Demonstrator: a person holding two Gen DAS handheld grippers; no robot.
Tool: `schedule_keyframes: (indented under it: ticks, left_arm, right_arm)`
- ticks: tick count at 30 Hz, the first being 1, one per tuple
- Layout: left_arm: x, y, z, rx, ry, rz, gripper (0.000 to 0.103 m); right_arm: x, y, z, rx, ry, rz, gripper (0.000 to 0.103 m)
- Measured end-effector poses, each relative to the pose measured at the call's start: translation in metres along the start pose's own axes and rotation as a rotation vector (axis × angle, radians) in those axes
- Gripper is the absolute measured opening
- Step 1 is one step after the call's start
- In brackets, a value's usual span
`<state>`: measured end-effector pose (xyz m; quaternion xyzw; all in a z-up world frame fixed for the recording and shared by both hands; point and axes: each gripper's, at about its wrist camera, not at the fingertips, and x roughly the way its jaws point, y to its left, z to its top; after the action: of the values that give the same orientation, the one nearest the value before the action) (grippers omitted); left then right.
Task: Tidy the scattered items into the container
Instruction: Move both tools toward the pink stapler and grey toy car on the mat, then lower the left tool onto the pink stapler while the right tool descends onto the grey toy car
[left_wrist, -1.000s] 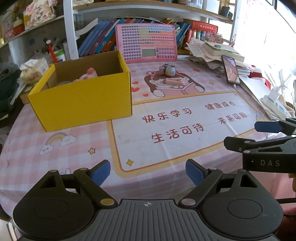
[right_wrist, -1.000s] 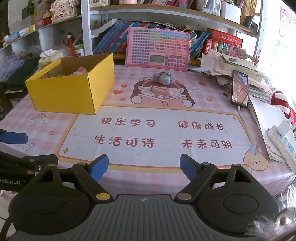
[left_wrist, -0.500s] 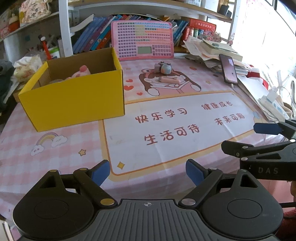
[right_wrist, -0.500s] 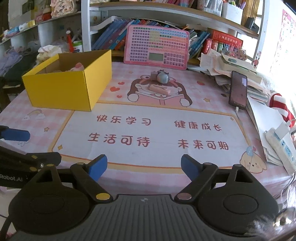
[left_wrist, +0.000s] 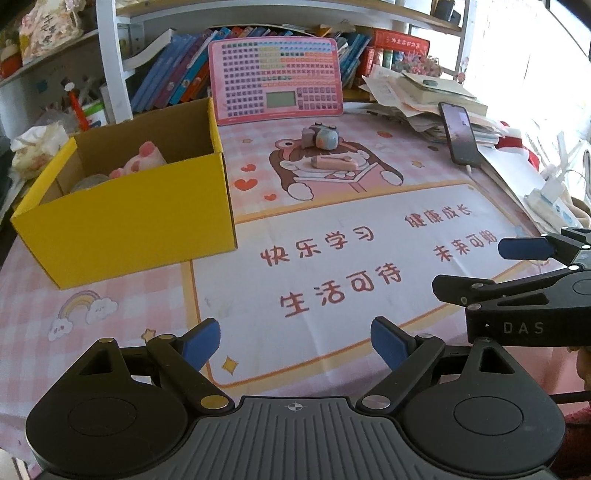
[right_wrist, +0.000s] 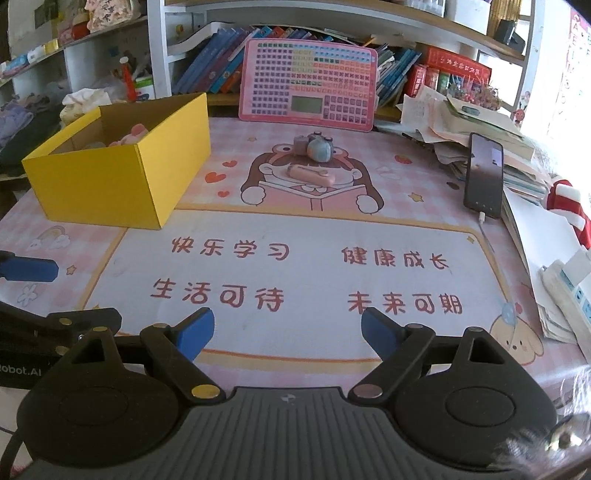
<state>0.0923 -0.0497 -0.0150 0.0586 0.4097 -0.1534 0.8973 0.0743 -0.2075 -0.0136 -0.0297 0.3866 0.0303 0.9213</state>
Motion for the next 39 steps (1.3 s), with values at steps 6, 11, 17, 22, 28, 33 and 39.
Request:
schedule_keyframes:
  ticks: [6, 11, 17, 22, 28, 33, 39]
  left_arm:
    - [0.010, -0.007, 0.009, 0.024, -0.008, -0.011, 0.091]
    - [0.022, -0.009, 0.023, 0.029, -0.022, -0.025, 0.091]
    - [0.041, -0.016, 0.045, 0.039, -0.032, -0.033, 0.091]
    - [0.054, -0.025, 0.063, 0.048, -0.037, -0.034, 0.091]
    - [0.071, -0.036, 0.089, 0.054, -0.045, -0.002, 0.091]
    - [0.093, -0.042, 0.112, 0.056, -0.036, 0.036, 0.091]
    - [0.123, -0.051, 0.136, 0.051, -0.030, 0.053, 0.091]
  right_arm:
    - [0.013, -0.008, 0.011, 0.005, 0.008, 0.000, 0.087]
    - [0.025, -0.018, 0.024, 0.008, 0.001, -0.004, 0.087]
    - [0.039, -0.038, 0.042, 0.023, -0.010, -0.014, 0.087]
    - [0.049, -0.057, 0.057, 0.035, -0.027, -0.018, 0.087]
    - [0.064, -0.086, 0.076, 0.079, -0.047, -0.011, 0.087]
    - [0.080, -0.110, 0.092, 0.124, -0.063, 0.009, 0.087]
    - [0.102, -0.131, 0.114, 0.131, -0.073, 0.034, 0.087]
